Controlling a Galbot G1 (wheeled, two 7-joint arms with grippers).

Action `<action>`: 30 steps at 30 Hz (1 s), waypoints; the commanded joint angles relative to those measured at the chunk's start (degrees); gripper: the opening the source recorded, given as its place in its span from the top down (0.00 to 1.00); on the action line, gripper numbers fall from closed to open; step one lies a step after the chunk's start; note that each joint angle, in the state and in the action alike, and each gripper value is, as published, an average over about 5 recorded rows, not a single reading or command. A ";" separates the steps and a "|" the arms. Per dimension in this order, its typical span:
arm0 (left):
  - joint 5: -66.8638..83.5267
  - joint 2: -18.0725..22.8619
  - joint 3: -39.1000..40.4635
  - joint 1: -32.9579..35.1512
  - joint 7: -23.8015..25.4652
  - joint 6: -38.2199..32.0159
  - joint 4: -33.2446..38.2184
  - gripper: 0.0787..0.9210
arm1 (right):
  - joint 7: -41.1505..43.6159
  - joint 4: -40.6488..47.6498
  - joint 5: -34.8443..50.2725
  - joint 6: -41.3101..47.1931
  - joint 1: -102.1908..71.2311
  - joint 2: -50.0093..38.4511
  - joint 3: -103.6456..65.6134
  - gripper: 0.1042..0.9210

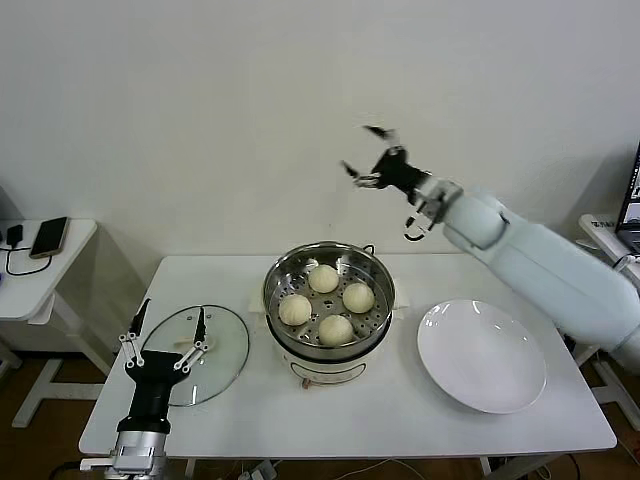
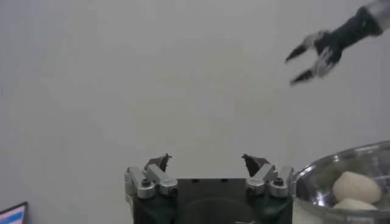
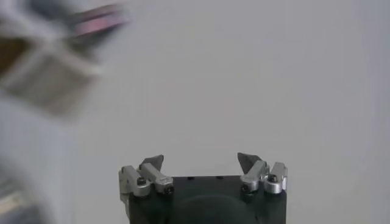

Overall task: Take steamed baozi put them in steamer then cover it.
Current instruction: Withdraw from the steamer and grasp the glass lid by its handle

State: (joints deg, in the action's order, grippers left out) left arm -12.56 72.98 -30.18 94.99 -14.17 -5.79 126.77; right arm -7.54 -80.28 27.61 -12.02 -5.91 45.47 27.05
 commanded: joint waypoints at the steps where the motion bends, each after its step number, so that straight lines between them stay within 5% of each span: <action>1: -6.44 -1.34 -0.62 -3.64 -0.96 1.16 -4.78 0.12 | -15.51 -4.21 -0.67 -5.22 -35.67 -2.07 -31.37 0.12; 30: -56.47 -4.96 -3.39 -12.76 -1.45 2.86 -32.23 0.12 | -7.95 -9.46 -2.14 -7.70 -66.62 13.84 -54.18 0.12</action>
State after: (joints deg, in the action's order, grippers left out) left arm -48.77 68.81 -33.27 86.63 -15.49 -4.26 105.03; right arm -15.86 -88.25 25.88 -19.12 -63.95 56.60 -21.13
